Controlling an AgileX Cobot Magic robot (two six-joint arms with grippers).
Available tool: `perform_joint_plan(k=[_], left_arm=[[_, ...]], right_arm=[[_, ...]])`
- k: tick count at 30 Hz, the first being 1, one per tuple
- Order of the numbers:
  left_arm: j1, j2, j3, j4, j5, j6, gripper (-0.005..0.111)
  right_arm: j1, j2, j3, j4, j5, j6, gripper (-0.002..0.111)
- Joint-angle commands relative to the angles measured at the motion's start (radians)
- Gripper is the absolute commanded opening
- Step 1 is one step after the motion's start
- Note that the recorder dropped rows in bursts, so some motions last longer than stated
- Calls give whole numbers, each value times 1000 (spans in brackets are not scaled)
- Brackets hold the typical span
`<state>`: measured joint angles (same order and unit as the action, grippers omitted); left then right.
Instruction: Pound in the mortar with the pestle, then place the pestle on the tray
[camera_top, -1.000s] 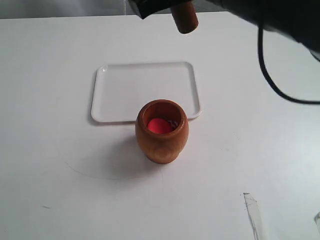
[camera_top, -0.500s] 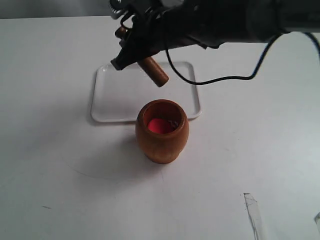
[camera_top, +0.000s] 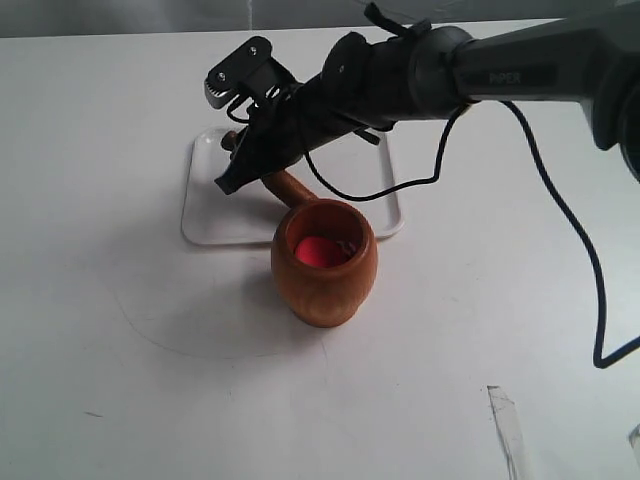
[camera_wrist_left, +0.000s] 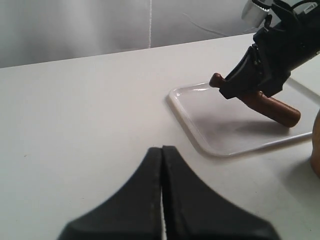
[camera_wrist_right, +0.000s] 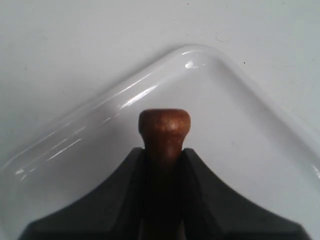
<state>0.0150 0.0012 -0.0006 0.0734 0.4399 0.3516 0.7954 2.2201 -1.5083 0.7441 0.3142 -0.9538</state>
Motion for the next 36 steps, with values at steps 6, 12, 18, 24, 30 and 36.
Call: perform_joint_plan(k=[6,12,18,24,30,36], left_arm=[[-8,-1,1,-7,-3,-8,0],[-8,-1,1,-7,-3,-8,0],[-8,-1,1,-7,-3,-8,0],[-8,-1,1,-7,-3,-8,0],[-8,-1,1,-7,-3,-8,0],[-8,-1,1,-7,-3,-8,0]], right_arm=[[-1,6,-5,7,-22,20,38],[-1,-54,-5,7,-39,20,44],[-1,-218,-5,-2,9,20,13],[14,-423,37,-28,-6,20,0],[79,-800,358,-83,-268,20,0],[112,-1165,799,-80,-467,16,0]])
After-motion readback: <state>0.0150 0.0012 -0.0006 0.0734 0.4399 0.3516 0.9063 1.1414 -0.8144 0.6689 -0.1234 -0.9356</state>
